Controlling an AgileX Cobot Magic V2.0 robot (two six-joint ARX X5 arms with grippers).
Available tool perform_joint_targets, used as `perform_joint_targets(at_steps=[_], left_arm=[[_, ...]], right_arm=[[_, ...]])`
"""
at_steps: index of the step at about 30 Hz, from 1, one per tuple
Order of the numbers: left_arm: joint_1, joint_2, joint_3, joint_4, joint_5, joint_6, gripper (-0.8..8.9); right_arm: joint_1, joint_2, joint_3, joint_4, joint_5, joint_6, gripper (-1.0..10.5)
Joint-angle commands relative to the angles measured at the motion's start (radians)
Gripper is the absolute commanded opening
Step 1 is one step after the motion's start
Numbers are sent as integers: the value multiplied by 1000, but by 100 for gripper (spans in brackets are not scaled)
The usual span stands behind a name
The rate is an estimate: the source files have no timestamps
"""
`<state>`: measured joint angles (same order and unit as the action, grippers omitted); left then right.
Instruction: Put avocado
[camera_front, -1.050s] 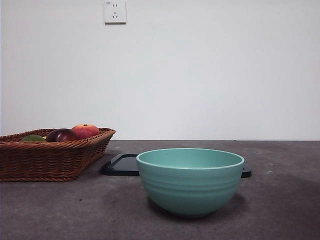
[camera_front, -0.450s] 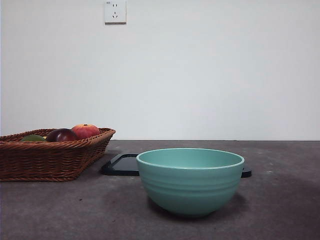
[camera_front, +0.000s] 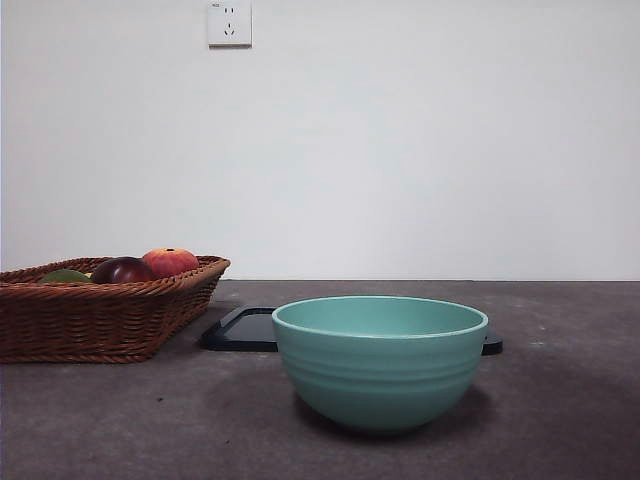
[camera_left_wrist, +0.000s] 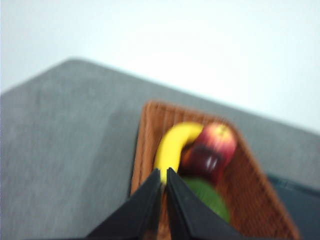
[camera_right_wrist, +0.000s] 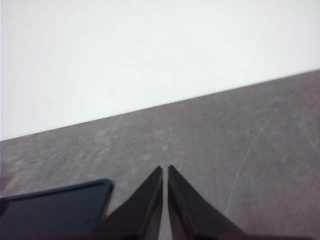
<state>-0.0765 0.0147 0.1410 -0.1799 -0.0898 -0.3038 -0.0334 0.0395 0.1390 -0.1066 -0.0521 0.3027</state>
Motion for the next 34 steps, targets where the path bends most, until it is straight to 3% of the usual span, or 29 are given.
perform_joint_targets(at_steps=[1, 8, 13, 17, 26, 34], left_arm=[[-1, 34, 58, -15, -18, -23, 18], [-1, 173, 209, -97, -8, -20, 18], [-5, 291, 310, -98, 42, -18, 18], [-31, 374, 395, -114, 92, 6, 18], [-191, 498, 549, -154, 101, 53, 18], [-273, 560, 582, -166, 277, 52, 18]], right_arm=[[6, 39, 55, -47, -1, 66, 11], [12, 153, 228, -173, -49, 56, 11], [12, 250, 347, -262, -193, 55, 11], [21, 315, 423, -341, -235, 49, 11], [170, 413, 535, -376, -276, 18, 11], [280, 501, 593, -436, -383, -135, 11]])
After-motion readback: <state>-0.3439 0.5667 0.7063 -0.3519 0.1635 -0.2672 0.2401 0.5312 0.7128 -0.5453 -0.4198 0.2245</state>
